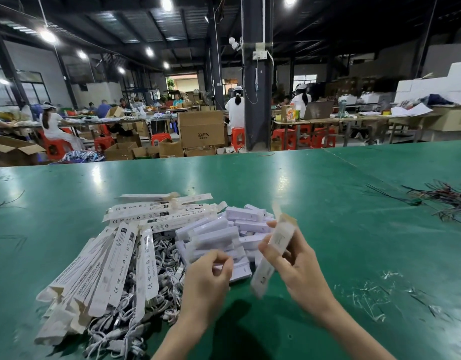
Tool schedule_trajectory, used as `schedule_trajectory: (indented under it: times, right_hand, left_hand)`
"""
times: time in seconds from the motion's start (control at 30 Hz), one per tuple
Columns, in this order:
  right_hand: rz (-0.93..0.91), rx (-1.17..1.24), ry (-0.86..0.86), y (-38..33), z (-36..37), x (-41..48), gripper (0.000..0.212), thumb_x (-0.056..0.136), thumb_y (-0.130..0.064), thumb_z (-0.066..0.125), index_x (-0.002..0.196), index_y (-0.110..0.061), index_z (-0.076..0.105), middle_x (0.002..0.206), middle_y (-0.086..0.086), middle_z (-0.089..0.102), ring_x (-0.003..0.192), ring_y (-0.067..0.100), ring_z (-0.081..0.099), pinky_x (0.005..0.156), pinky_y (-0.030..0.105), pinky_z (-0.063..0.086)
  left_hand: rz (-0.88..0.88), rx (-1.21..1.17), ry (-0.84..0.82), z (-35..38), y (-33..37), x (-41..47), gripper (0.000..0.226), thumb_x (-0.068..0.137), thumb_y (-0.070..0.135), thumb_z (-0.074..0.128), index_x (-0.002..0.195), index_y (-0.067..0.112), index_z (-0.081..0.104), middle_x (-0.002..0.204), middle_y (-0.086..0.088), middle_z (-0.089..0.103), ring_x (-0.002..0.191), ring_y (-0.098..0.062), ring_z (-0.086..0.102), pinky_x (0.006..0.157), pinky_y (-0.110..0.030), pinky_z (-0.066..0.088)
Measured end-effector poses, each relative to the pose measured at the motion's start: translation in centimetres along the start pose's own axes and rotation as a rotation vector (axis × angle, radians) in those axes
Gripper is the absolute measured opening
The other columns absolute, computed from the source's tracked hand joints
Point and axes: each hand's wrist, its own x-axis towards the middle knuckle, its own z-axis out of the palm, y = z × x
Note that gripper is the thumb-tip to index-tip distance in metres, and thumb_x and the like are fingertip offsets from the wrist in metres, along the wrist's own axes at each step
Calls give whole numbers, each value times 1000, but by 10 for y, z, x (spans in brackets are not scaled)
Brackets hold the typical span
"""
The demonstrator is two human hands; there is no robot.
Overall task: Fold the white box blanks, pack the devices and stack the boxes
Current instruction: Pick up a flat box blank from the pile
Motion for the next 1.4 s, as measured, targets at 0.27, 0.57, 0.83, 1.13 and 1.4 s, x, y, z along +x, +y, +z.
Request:
schedule_trajectory:
  times: [0.27, 0.57, 0.83, 1.13, 1.4]
  right_hand:
    - [-268, -326, 21, 18, 13, -6, 37, 74, -15, 76, 97, -32, 51, 85, -17, 67, 61, -6, 60, 58, 11, 47]
    - [-301, -196, -104, 18, 13, -11, 68, 79, -21, 71, 132, -46, 36, 100, -18, 69, 82, 6, 69, 70, 32, 59]
    - [-268, -193, -204, 11, 9, -16, 76, 83, -3, 57, 140, -43, 27, 113, -12, 55, 90, 30, 62, 74, 54, 52]
    - [-302, -224, -143, 15, 10, -12, 70, 89, -5, 57, 135, -52, 36, 125, -17, 58, 106, 11, 63, 88, 23, 51]
    - [-334, -294, 1, 22, 1, -3, 77, 89, 3, 62, 132, -56, 38, 119, -10, 62, 98, 8, 62, 84, 16, 48]
  left_hand:
    - [715, 45, 50, 10, 14, -21, 37, 94, 33, 54, 131, 28, 50, 124, 20, 44, 97, -1, 57, 77, -12, 48]
    - [629, 31, -31, 6, 22, -23, 48, 92, 42, 55, 138, 44, 40, 119, 26, 46, 89, 1, 59, 73, -11, 49]
    - [614, 36, 26, 2, 21, -18, 42, 89, 42, 59, 125, 51, 38, 112, 22, 62, 90, -2, 61, 79, -16, 47]
    - [572, -55, 25, -4, 18, -8, 40, 90, 50, 56, 125, 48, 37, 105, 18, 65, 89, -5, 65, 76, -18, 50]
    - [69, 398, 92, -46, -26, 67, 23, 97, 10, 52, 119, 14, 56, 121, -4, 61, 107, -15, 57, 100, -36, 47]
